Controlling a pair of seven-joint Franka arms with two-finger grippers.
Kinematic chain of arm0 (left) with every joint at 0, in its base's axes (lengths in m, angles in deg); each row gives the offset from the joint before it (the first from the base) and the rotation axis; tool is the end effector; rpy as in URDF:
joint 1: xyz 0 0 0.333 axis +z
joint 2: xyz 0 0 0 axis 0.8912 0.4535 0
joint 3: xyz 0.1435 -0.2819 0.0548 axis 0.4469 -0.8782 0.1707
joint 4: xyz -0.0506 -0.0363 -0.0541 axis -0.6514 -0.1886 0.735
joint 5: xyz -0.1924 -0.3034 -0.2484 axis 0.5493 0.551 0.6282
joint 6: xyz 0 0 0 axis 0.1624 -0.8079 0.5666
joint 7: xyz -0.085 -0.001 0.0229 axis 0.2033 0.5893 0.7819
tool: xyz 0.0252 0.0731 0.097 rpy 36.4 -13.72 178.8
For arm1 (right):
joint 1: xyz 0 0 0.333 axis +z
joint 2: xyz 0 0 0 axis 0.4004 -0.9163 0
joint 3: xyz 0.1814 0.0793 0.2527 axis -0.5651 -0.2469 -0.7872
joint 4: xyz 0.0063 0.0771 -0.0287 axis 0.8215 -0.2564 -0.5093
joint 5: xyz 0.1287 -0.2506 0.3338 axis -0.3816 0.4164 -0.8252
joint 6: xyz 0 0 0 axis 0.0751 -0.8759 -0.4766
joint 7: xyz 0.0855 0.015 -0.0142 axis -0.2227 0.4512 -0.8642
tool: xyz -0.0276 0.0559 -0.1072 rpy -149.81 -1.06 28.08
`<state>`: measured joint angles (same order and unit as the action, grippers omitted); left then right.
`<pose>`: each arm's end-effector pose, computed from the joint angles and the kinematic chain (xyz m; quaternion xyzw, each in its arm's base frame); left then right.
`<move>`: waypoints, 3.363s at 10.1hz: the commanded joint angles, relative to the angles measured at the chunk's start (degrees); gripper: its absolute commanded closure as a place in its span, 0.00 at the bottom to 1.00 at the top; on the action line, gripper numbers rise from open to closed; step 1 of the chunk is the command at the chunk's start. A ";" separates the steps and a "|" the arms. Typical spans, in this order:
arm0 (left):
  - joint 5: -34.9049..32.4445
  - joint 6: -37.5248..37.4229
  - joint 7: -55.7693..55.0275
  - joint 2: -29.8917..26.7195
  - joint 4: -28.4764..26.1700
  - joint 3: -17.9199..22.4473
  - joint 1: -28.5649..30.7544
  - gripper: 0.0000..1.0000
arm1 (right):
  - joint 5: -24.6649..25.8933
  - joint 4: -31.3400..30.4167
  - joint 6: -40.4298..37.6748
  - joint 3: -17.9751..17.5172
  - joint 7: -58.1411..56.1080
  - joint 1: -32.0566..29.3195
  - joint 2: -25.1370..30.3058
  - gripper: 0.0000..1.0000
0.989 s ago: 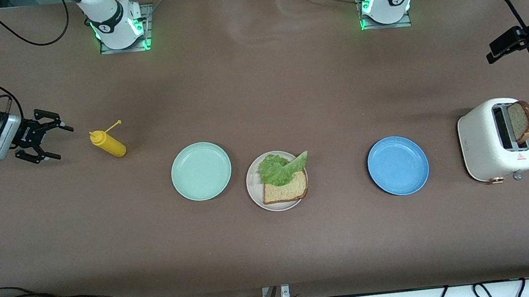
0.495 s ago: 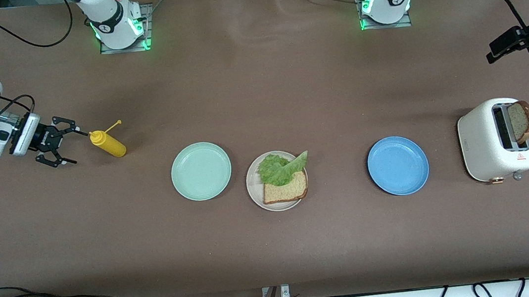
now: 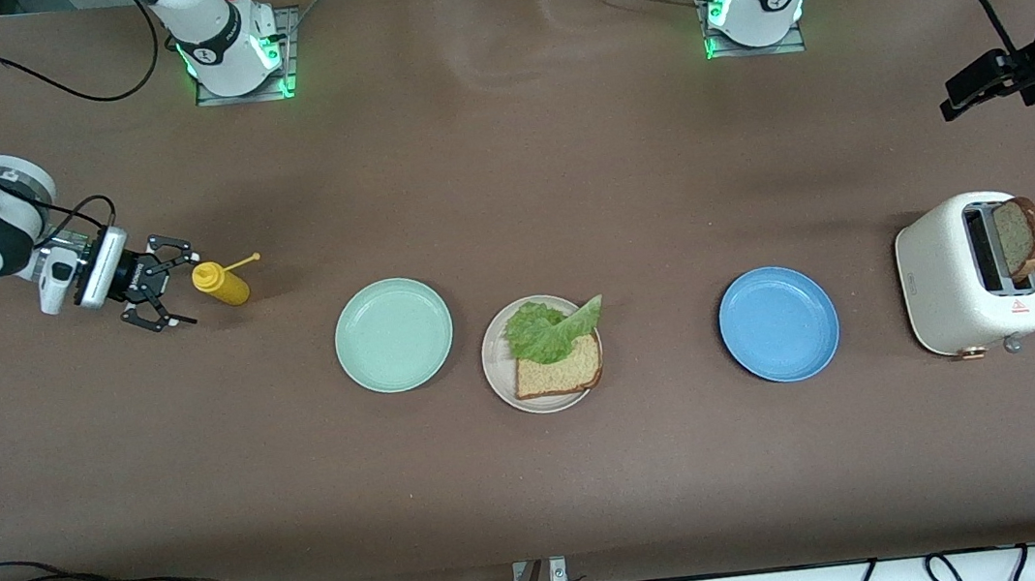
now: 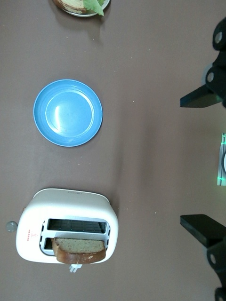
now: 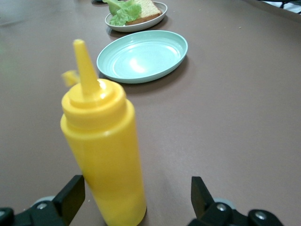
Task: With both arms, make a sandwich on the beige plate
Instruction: 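Close the right gripper on the mustard bottle, then lift the mustard bottle and carry it over the beige plate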
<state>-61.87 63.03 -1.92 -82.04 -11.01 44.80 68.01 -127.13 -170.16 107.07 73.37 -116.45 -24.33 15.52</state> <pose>0.5760 0.0138 0.5936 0.9971 0.0499 -0.0580 0.0025 0.5041 -0.1105 0.1274 -0.7571 -0.4969 -0.3026 0.2971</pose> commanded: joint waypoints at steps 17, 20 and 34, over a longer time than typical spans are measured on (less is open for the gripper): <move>-3.19 -2.34 -0.63 1.43 0.49 -0.69 0.12 0.00 | 8.72 6.86 13.66 -14.34 21.23 2.12 3.02 1.00; -3.18 -2.53 -0.72 1.60 0.49 -0.69 0.03 0.00 | 26.81 14.94 15.52 -17.70 41.72 5.80 3.57 1.00; -3.10 -2.17 -0.63 1.69 1.28 -0.78 -0.14 0.00 | 95.75 51.87 2.62 -17.62 108.55 36.65 -20.06 1.00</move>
<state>-62.90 61.31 -1.99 -80.55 -10.41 44.23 68.10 -35.40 -123.70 113.14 55.11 -11.21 10.16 -0.95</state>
